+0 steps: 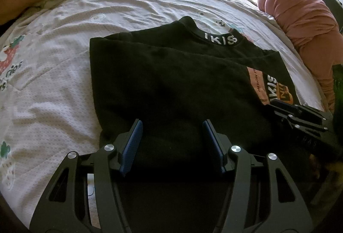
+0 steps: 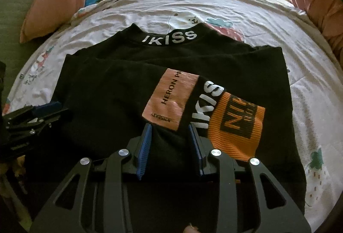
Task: Fold small clothes
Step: 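Open the right tool and lift it off the cuff, then move both open tools back toward the shirt hem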
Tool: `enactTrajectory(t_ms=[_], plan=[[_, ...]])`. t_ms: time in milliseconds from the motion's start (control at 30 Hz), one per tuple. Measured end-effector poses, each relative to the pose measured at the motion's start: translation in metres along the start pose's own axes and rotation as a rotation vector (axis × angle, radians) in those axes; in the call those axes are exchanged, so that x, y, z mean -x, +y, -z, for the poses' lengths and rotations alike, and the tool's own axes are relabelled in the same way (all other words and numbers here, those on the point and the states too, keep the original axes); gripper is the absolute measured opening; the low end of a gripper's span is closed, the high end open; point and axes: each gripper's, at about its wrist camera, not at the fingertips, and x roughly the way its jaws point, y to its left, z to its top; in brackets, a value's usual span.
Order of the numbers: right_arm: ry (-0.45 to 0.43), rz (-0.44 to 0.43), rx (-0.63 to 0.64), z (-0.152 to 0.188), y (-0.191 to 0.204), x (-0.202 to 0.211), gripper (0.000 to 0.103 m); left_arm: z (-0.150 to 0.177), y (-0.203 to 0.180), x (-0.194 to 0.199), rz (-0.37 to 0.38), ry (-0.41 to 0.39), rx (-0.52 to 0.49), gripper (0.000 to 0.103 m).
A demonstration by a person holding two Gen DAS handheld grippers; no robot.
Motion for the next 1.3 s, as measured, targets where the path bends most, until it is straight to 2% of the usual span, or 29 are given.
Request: enactTrajectory(t_ms=[233, 500, 767, 800, 867, 933, 1033, 1133, 1200, 1300], plan=[[-0.037, 0.008, 0.004, -0.001, 0.004, 0.010, 0.037, 0.000, -0.001, 0.001, -0.006, -0.001, -0.004, 0.051], [-0.079, 0.019, -0.005, 0.000, 0.005, 0.023, 0.052, -0.001, -0.007, 0.004, -0.027, -0.009, -0.034, 0.051], [-0.080, 0.025, -0.025, 0.002, 0.000, 0.026, 0.053, -0.003, -0.006, 0.010, -0.023, -0.017, -0.023, 0.054], [-0.081, 0.026, -0.025, 0.003, 0.000, 0.027, 0.064, -0.004, -0.006, 0.011, -0.023, -0.019, -0.022, 0.055], [-0.093, 0.019, -0.033, 0.004, 0.000, 0.030, 0.074, -0.004, -0.006, 0.014, -0.022, -0.026, -0.019, 0.056], [-0.098, 0.015, -0.041, 0.004, -0.001, 0.032, 0.074, -0.005, -0.005, 0.016, -0.025, -0.032, -0.017, 0.057], [-0.110, 0.019, -0.048, 0.004, -0.002, 0.036, 0.082, -0.005, -0.005, 0.020, -0.022, -0.040, -0.009, 0.061], [-0.117, 0.022, -0.055, 0.005, -0.003, 0.041, 0.087, -0.006, -0.005, 0.024, -0.030, -0.050, -0.008, 0.069], [-0.125, 0.024, -0.059, 0.005, -0.004, 0.045, 0.091, -0.006, -0.005, 0.027, -0.034, -0.059, -0.006, 0.079], [-0.142, 0.030, -0.060, 0.006, -0.003, 0.052, 0.094, -0.007, -0.006, 0.032, -0.043, -0.075, -0.001, 0.087]])
